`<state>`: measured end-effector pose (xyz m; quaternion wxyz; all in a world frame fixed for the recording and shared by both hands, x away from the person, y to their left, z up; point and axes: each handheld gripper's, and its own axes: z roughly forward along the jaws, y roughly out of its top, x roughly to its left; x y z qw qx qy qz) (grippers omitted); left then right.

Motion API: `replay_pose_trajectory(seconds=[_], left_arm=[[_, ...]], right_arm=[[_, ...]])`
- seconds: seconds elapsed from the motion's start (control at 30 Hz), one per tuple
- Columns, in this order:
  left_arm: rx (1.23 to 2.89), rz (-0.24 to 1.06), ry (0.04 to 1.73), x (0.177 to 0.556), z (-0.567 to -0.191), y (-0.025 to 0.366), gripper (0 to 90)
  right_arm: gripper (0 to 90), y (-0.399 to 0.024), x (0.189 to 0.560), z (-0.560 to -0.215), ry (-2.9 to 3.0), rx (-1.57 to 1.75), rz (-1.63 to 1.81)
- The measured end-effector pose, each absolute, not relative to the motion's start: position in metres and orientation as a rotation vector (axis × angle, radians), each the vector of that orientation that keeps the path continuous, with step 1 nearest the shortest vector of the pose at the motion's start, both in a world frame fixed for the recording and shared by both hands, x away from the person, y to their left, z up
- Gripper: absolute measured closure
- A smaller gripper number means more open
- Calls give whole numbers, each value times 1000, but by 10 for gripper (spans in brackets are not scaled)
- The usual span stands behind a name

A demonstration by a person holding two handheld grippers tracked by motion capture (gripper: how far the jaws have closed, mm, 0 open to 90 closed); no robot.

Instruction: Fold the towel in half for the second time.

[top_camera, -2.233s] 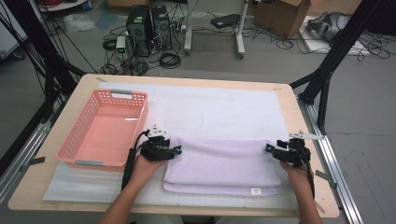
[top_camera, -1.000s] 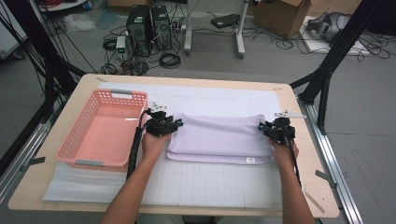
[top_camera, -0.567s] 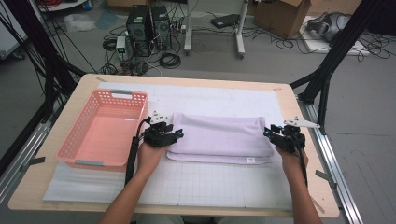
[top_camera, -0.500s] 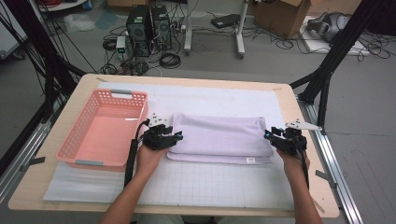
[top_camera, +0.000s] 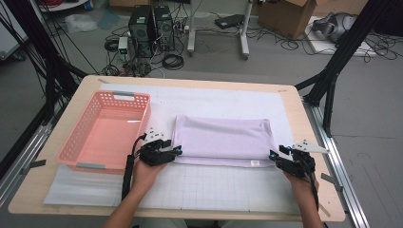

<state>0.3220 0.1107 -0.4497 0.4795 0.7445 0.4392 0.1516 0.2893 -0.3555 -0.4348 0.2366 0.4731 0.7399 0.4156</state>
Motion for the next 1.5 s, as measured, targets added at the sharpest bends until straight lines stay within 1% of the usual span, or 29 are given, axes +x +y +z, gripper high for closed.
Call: replay_pose_trajectory(seconds=[0.1, 0.2, 0.27, 0.3, 0.4, 0.47, 0.5, 0.6, 0.77, 1.1, 1.13, 1.17, 1.2, 1.23, 1.3, 1.33, 1.43, 1.5], left_arm=[[1793, 378, 1067, 315, -450, 113, 576], [1822, 362, 1053, 311, -450, 114, 650], [1827, 359, 1031, 309, -450, 114, 749], [1827, 359, 1030, 308, -450, 114, 784], [1839, 360, 1017, 308, -450, 113, 844], [1840, 375, 1002, 306, -449, 113, 863], [1831, 377, 1003, 305, -449, 113, 867], [1804, 364, 1005, 303, -448, 117, 871], [1775, 354, 983, 295, -441, 123, 870], [1818, 352, 956, 273, -439, 126, 866], [1825, 362, 960, 271, -440, 125, 855], [1831, 380, 966, 269, -440, 124, 803], [1825, 388, 974, 268, -439, 123, 684], [1819, 384, 973, 268, -438, 123, 595], [1796, 413, 953, 268, -433, 121, 576], [1785, 419, 944, 271, -430, 120, 574], [1782, 424, 952, 282, -429, 116, 607], [1803, 426, 982, 294, -432, 112, 618]], right_arm=[[524, -355, 284, -437, 2040, 1290, 1131], [555, -355, 283, -437, 2043, 1294, 1117], [603, -357, 284, -440, 2048, 1306, 1115], [623, -358, 285, -441, 2054, 1308, 1111], [701, -360, 286, -445, 2074, 1338, 1113], [810, -362, 287, -446, 2078, 1336, 1123], [835, -362, 287, -446, 2085, 1328, 1131], [851, -363, 285, -444, 2082, 1319, 1137], [851, -364, 276, -433, 2059, 1303, 1178], [848, -368, 252, -428, 2105, 1259, 1168], [829, -368, 251, -428, 2123, 1264, 1160], [755, -368, 250, -429, 2140, 1265, 1149], [647, -367, 248, -429, 2111, 1266, 1122], [630, -368, 247, -427, 2087, 1281, 1142], [626, -370, 246, -420, 2033, 1277, 1186], [639, -370, 247, -418, 2017, 1271, 1194], [691, -361, 259, -416, 2021, 1253, 1172], [694, -354, 269, -422, 2052, 1248, 1138]])
